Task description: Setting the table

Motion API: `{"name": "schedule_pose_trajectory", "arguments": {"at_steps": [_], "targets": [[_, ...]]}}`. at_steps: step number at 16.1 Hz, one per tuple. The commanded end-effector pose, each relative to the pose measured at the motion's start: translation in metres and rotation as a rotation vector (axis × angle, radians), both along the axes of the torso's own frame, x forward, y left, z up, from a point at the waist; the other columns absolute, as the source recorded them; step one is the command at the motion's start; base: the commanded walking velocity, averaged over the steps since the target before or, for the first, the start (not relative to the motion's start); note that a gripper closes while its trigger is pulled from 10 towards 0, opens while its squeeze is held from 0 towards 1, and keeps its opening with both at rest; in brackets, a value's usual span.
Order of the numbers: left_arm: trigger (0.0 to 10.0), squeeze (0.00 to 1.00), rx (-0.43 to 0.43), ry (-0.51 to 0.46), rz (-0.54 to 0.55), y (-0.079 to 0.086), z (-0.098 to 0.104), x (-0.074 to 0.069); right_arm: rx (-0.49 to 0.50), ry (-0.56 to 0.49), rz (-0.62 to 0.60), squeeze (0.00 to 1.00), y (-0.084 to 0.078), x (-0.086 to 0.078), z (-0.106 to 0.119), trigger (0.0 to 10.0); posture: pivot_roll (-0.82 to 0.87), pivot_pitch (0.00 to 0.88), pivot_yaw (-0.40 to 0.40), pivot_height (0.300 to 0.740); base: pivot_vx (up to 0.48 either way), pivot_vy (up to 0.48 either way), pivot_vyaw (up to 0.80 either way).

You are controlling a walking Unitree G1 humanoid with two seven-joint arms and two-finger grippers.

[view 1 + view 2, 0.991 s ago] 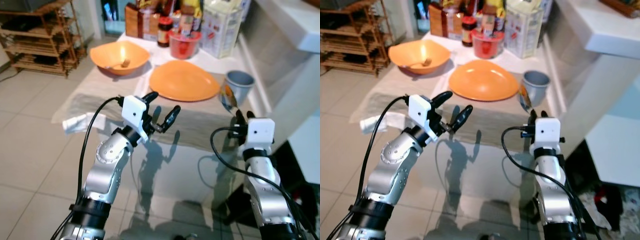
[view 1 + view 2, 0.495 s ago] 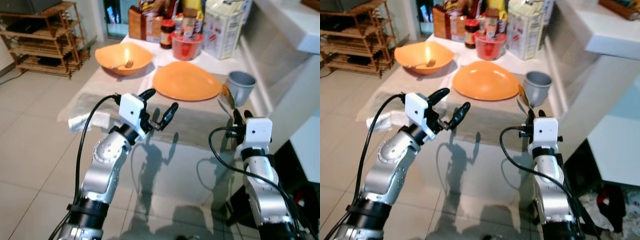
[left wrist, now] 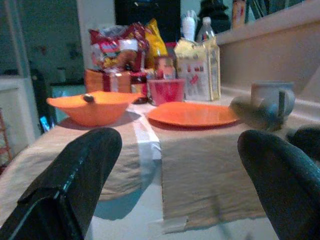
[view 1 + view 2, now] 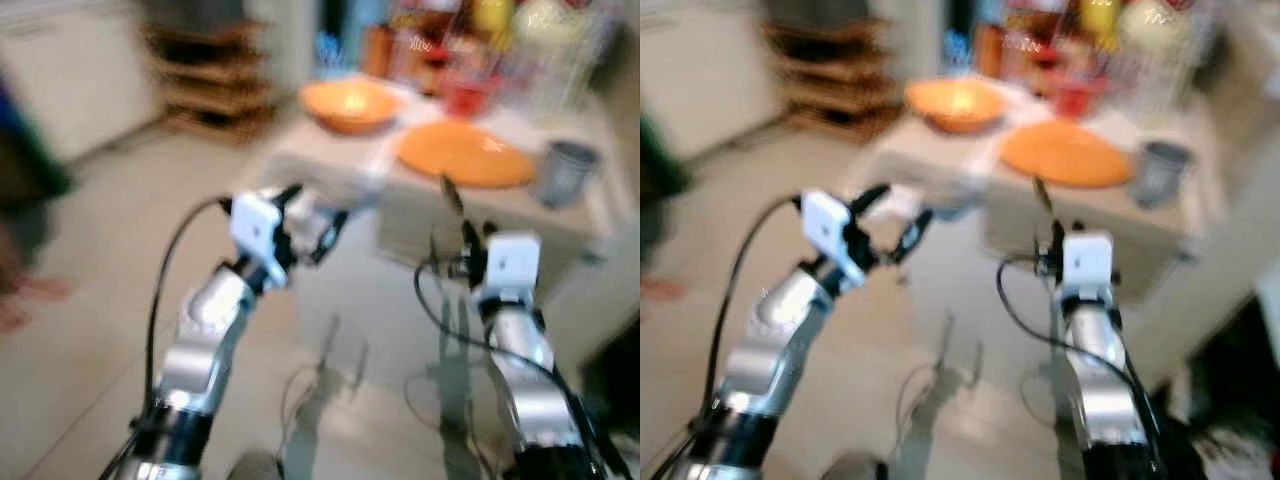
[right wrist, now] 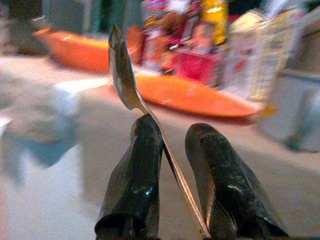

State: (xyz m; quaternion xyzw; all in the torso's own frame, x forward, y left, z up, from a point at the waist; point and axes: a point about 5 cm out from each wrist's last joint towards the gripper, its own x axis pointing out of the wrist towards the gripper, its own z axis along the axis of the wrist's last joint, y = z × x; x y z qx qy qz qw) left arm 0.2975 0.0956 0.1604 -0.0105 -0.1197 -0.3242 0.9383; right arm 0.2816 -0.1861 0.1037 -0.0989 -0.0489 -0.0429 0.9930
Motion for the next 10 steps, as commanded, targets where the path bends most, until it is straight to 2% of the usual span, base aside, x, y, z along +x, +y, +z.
{"name": "schedule_pose_trajectory", "arguments": {"at_steps": [1, 3, 8, 10], "targets": [[10.0, 0.0, 0.002, -0.025, -0.036, -0.0043, 0.0074, 0.0005, 0.006, -0.014, -0.004, 0.0, -0.0021, 0.0024, 0.0038, 0.0, 0.09, 0.0, -0.056, 0.74, 0.0, -0.311, 0.0], [10.0, 0.0, -0.006, -0.023, -0.074, -0.0071, 0.0073, -0.0024, 0.003, -0.011, -0.006, 0.0, -0.0034, 0.0029, 0.0033, 0.0, 0.08, 0.0, -0.056, 0.74, 0.0, -0.48, 0.0], [10.0, 0.0, 0.008, -0.014, -0.075, -0.0093, 0.0037, -0.0015, 0.009, -0.004, -0.01, 0.0, -0.003, 0.0047, 0.0027, 0.0, 0.08, 0.0, -0.046, 0.74, 0.0, -0.48, 0.0], [10.0, 0.0, 0.011, -0.006, -0.061, -0.0072, 0.0027, 0.0018, 0.02, -0.007, -0.008, 0.0, -0.002, 0.0047, 0.003, 0.0, 0.07, 0.0, -0.041, 0.74, 0.0, -0.48, -0.67]]}}
